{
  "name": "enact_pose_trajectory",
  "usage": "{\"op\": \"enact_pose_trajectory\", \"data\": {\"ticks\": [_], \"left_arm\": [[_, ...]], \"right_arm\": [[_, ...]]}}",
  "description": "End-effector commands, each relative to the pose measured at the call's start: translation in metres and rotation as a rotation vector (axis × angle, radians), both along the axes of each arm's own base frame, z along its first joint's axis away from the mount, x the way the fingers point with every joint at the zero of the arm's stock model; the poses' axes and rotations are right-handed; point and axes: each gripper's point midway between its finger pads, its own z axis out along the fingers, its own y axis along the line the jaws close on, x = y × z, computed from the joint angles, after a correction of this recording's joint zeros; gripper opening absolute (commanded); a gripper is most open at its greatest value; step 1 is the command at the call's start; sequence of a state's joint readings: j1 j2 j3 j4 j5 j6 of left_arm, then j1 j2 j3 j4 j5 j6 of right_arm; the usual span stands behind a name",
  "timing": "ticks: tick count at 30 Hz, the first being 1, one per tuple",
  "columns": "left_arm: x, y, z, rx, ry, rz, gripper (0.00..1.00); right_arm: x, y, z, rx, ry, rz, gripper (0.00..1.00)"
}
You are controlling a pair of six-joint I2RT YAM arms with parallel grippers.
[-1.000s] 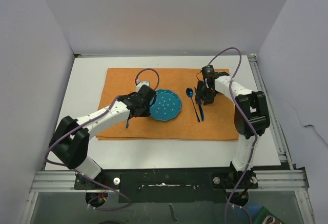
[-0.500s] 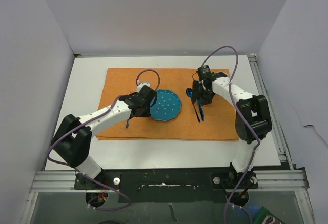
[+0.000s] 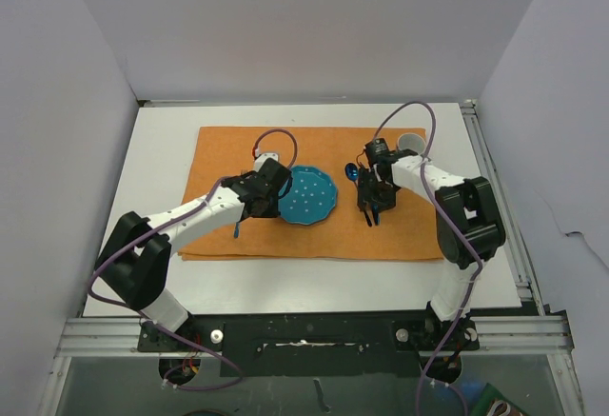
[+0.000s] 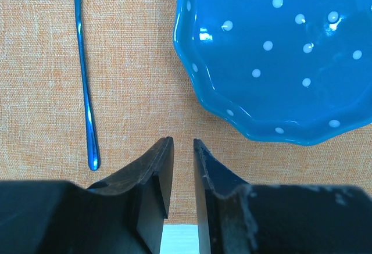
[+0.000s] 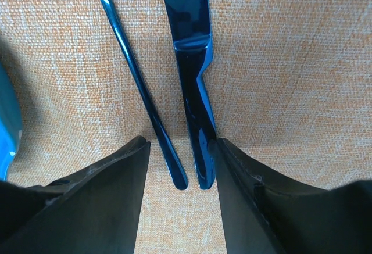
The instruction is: Set the dinner table for one person
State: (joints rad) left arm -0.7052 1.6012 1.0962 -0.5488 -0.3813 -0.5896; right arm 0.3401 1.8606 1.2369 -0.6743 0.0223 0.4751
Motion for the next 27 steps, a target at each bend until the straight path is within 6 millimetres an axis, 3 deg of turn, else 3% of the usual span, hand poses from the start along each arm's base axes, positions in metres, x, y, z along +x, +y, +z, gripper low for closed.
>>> {"op": "enact_pose_trajectory", "data": {"ticks": [1, 6, 16, 27], "left_arm": [[0.014, -0.014, 0.020, -0.044, -0.056, -0.014, 0.21], [0.013, -0.013, 0.019, -0.044, -0.056, -0.012, 0.21], [0.012, -0.015, 0.019, -0.050, -0.054, -0.016, 0.21], [0.009, -0.015, 0.017, -0.046, -0.049, -0.020, 0.20]], "right_arm": [[-0.016, 0.012, -0.017, 0.015, 0.034, 0.037, 0.48], [-0.024, 0.020, -0.026, 0.012, 0.056, 0.053, 0.46], [-0.027, 0.048, -0.013, 0.026, 0.035, 0.097, 0.45], [-0.021, 0.032, -0.002, -0.051, 0.015, 0.089, 0.45]]}}
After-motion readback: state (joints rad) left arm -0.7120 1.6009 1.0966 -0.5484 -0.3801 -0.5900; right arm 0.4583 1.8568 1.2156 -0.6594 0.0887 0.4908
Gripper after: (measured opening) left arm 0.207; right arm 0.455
